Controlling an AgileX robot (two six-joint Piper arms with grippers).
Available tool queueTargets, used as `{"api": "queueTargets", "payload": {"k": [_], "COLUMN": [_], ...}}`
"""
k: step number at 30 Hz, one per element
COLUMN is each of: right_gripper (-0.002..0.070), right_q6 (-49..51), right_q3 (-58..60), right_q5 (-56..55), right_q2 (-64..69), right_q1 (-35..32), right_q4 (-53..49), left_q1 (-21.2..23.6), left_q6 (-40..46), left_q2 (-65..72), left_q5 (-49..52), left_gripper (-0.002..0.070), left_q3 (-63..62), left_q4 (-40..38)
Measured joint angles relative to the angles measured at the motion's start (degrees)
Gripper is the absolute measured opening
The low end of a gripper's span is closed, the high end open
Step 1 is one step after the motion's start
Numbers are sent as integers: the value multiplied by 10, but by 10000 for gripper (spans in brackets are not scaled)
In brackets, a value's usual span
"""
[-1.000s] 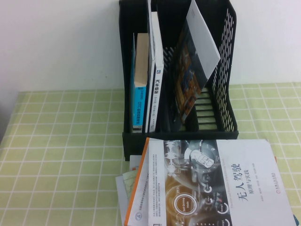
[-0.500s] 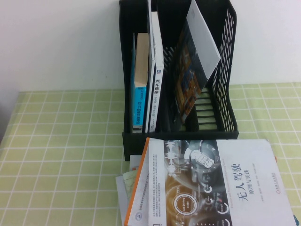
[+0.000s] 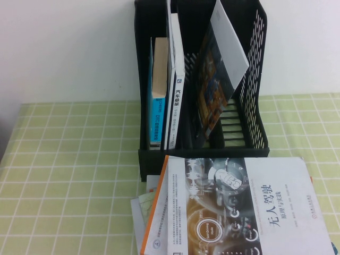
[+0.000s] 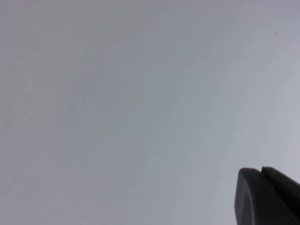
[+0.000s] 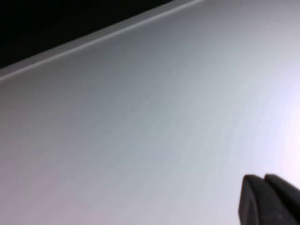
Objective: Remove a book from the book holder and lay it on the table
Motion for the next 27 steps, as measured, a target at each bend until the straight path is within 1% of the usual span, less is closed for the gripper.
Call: {"api": "queueTargets", "payload": {"k": [3, 7, 10, 14, 17, 19, 21, 24, 27], "right_gripper": [-2, -2, -2, -2, -2, -2, -2, -2, -2], "right_q6": [-2, -16, -20, -53, -129, -155, -155, -155, -171], "right_q3": [-102, -232, -301, -357, -361, -355, -340, -301, -237], "right_q5": [134, 317, 439, 594, 667, 695, 704, 706, 699], "right_q2": [38, 118, 190, 285, 325, 335, 337, 337, 339], "right_q1": [0, 0, 0, 1, 16, 24, 34, 49, 59], "right_q4": [-5, -72, -129, -180, -202, -200, -180, -109, 10], "left_q1": [0, -5, -36, -88, -114, -121, -124, -126, -126], "left_q6": [0, 4, 30, 78, 124, 130, 130, 157, 240], "left_q2": [71, 170, 229, 297, 328, 340, 350, 365, 390], "left_q5": [109, 270, 370, 444, 477, 482, 485, 485, 477], "left_gripper": [-3, -3, -3, -3, -3, -3, -3, -3, -3], "left_q3": [-105, -225, -270, -284, -284, -282, -282, -282, -282], "left_q4": [5, 7, 8, 8, 7, 5, -13, -65, -143]}}
